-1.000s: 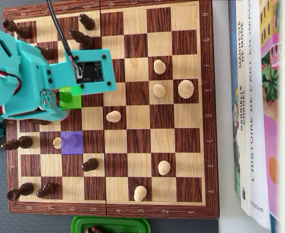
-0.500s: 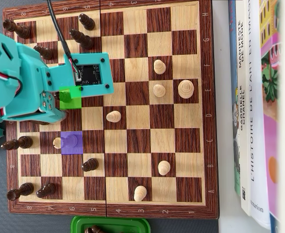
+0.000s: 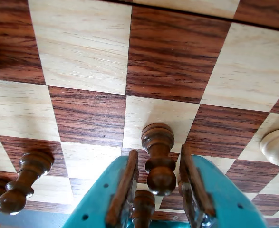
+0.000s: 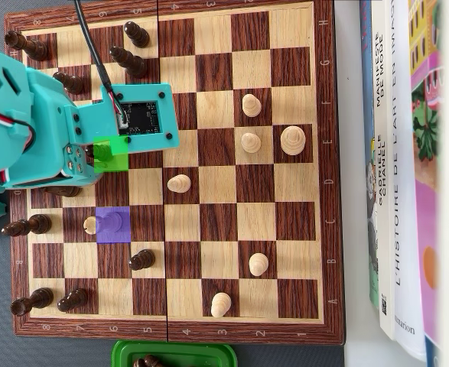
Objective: Play chess
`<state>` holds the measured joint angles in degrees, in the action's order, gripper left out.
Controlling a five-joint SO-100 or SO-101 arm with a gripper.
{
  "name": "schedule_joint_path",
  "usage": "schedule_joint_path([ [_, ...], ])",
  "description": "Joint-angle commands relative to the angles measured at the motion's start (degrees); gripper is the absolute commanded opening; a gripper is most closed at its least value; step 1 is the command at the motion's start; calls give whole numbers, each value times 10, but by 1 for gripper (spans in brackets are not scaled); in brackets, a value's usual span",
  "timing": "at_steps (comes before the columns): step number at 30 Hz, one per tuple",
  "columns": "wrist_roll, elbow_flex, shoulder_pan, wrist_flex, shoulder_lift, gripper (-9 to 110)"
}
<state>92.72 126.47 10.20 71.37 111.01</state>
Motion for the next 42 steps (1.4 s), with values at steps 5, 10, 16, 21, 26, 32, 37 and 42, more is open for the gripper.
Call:
schedule_joint_path([
  [5,4,-7,-6,-5,6,11],
  [10,2,-7,-6,-5,6,6],
  [16,2,-8,-6,-5,7,6],
  [21,-3,-46,-5,2,8,6],
  [26,-3,-66,-5,2,35,6],
  [32,-3,-57,-29,36,105,6],
  [37,-4,-64,-66,83,144,6],
  [42,-4,-77,-81,86,178,6],
])
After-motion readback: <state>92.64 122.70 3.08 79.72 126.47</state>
